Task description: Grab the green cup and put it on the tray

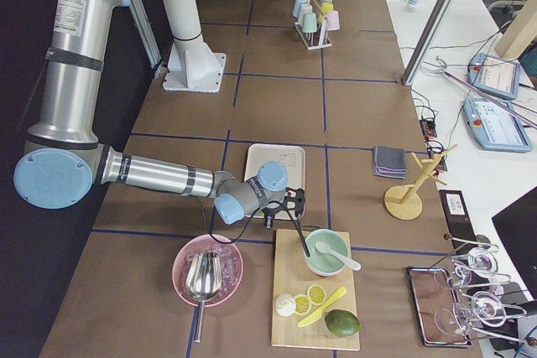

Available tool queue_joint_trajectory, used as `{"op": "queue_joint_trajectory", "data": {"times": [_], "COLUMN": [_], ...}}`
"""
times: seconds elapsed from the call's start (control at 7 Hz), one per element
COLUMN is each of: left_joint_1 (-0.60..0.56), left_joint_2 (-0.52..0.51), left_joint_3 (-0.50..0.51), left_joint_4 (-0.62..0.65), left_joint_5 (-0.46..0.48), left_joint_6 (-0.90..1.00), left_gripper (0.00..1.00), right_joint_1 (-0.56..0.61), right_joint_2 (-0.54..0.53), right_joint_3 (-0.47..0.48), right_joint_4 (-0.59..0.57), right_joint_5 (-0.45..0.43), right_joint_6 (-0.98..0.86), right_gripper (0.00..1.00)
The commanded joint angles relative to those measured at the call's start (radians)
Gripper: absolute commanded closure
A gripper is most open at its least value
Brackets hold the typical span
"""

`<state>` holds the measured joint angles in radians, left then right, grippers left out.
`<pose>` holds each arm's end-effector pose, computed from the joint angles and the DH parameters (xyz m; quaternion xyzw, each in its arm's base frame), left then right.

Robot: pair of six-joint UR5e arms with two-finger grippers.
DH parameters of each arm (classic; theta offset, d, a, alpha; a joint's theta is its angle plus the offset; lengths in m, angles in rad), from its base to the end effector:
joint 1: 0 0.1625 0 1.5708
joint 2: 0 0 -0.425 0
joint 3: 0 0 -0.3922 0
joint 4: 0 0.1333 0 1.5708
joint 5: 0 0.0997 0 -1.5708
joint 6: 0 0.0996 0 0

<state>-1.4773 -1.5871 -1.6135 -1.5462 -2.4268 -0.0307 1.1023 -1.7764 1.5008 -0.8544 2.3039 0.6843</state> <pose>-0.0111 -0.5036 0.6261 -0.0101 0.4152 0.0357 0.9090 -0.1267 -0.3980 0.7097 -0.0195 -0.4045 0.0202 0.9141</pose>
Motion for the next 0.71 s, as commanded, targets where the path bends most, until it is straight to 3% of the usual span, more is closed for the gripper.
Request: {"op": "queue_joint_trajectory", "data": {"times": [0.0,0.29,0.43,0.57], "left_joint_1": [0.0,0.0,0.0,0.0], "left_joint_2": [-0.001,-0.001,-0.001,-0.001], "left_joint_3": [0.001,0.001,0.001,0.001], "left_joint_4": [0.0,0.0,0.0,0.0], "left_joint_5": [0.0,0.0,0.0,0.0], "left_joint_6": [0.0,0.0,0.0,0.0], "left_gripper": [0.0,0.0,0.0,0.0], "right_joint_1": [-0.001,-0.001,-0.001,-0.001], "right_joint_2": [0.002,0.003,0.003,0.005], "right_joint_3": [-0.007,-0.011,-0.011,-0.011], "right_joint_4": [0.0,0.0,0.0,0.0], "right_joint_5": [-0.001,-0.001,0.002,0.002], "right_joint_6": [0.0,0.0,0.001,0.0], "right_gripper": [0.61,0.75,0.96,1.0]}}
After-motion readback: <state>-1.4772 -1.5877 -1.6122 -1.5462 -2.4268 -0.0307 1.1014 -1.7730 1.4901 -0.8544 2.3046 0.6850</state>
